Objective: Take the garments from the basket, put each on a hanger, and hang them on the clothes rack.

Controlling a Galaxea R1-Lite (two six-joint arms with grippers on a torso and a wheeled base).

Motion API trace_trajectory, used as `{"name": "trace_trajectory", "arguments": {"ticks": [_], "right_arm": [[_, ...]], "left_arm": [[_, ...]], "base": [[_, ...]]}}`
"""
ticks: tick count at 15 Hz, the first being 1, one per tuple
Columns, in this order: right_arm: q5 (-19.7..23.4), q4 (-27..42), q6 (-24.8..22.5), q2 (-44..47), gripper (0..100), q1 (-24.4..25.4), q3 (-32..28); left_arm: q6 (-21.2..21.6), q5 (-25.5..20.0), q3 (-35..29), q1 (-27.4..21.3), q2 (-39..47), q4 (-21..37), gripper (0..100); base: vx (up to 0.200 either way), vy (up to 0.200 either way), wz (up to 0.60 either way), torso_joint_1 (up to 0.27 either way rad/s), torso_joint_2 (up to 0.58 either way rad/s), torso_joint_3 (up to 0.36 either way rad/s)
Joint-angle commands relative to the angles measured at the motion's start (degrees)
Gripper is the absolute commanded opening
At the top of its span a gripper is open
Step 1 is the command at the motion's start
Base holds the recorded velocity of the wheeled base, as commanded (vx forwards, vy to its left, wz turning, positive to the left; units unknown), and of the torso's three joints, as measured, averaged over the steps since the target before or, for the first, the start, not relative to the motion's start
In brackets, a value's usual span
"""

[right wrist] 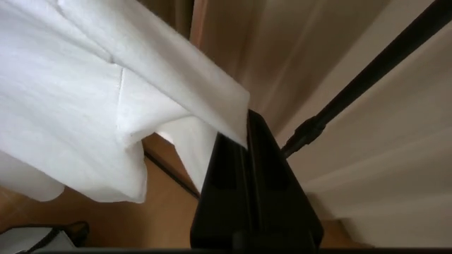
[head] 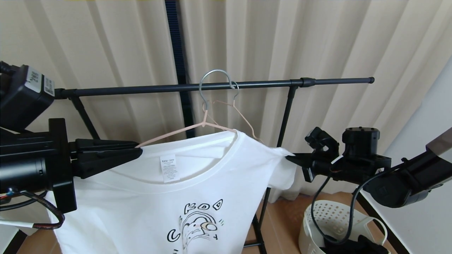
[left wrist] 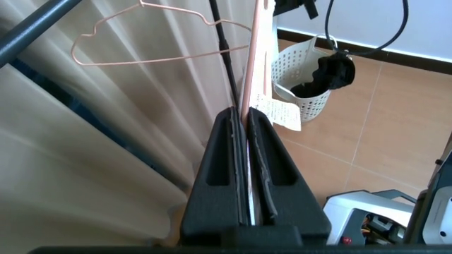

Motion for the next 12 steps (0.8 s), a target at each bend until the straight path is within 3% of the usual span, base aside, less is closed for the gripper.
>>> {"name": "trace_trajectory", "arguments": {"ticks": [1, 2, 4, 5, 10, 12], "right_arm": [[0.80, -0.12, -0.15, -1.76, 100, 0.89, 1.52], [1.24, -0.12, -0.24, -1.94, 100, 0.97, 1.78], [4.49, -0.12, -6.92, -2.73, 100, 0.80, 3.71], [5.29, -0.12, -7.97, -3.61, 100, 0.80, 4.77], [6.78, -0.12, -7.88, -6.95, 100, 1.06, 6.09], [6.96, -0.03, -6.83, -8.88, 100, 2.47, 6.35]], "left_arm": [[-0.01, -0.01, 0.02, 0.00, 0.28, 0.04, 0], [-0.01, -0.01, 0.02, 0.00, 0.28, -0.04, 0], [-1.85, -0.01, 0.02, 0.00, 0.46, -0.48, 0], [-2.38, -0.01, 0.10, 0.00, 0.55, -0.92, 0], [-2.64, -0.01, 0.10, 0.00, 0.90, -1.19, 0], [-4.66, 0.08, 0.19, 0.00, 0.90, -1.19, 0]], "base": [[0.000, 0.000, 0.00, 0.000, 0.00, 0.000], [0.000, 0.000, 0.00, 0.000, 0.00, 0.000], [0.000, 0.000, 0.00, 0.000, 0.00, 0.000], [0.000, 0.000, 0.00, 0.000, 0.00, 0.000], [0.000, 0.000, 0.00, 0.000, 0.00, 0.000], [0.000, 0.000, 0.00, 0.000, 0.00, 0.000]]}}
